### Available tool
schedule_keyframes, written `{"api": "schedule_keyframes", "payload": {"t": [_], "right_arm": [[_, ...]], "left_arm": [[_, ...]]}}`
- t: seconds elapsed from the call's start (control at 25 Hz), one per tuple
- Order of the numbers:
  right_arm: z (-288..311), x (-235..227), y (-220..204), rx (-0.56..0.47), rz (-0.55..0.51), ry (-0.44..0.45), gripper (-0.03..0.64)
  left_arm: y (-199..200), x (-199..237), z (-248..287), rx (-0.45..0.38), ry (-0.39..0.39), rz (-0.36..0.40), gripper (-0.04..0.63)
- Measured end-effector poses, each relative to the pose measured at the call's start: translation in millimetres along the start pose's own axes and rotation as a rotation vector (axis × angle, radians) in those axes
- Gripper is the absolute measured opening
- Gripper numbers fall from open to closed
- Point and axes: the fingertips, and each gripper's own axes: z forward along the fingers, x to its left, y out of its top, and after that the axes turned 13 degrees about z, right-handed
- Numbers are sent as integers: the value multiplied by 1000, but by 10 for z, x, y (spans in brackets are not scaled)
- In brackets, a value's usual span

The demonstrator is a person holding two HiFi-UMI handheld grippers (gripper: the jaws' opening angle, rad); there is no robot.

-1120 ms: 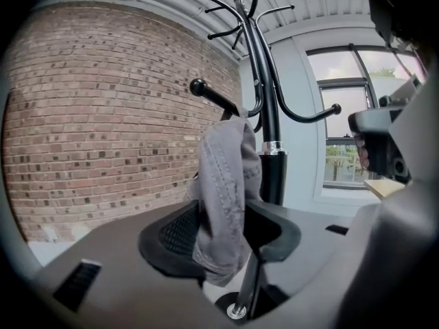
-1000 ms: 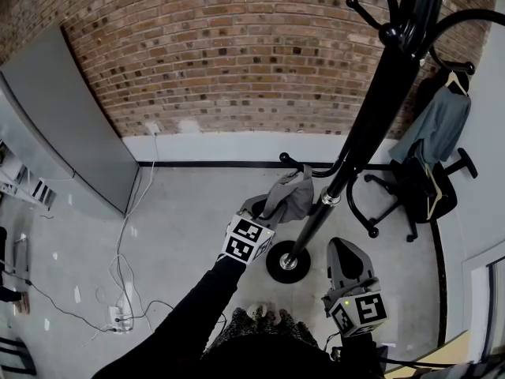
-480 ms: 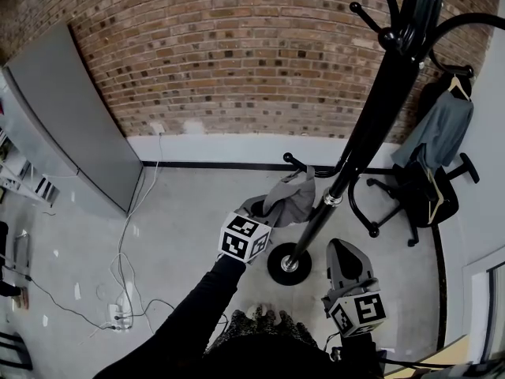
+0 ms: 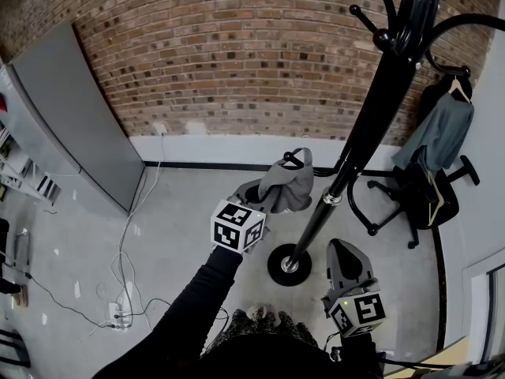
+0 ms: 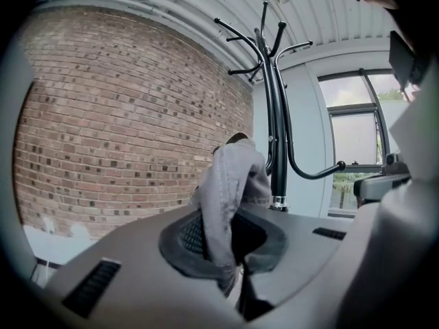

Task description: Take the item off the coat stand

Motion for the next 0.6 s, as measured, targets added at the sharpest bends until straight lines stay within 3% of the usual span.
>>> {"api": "schedule_keyframes", "payload": {"t": [0.6], "right_arm": [[12, 74, 8, -8, 10, 46, 10]], "left_arm": [[53, 257, -540, 6, 102, 48, 21]]}}
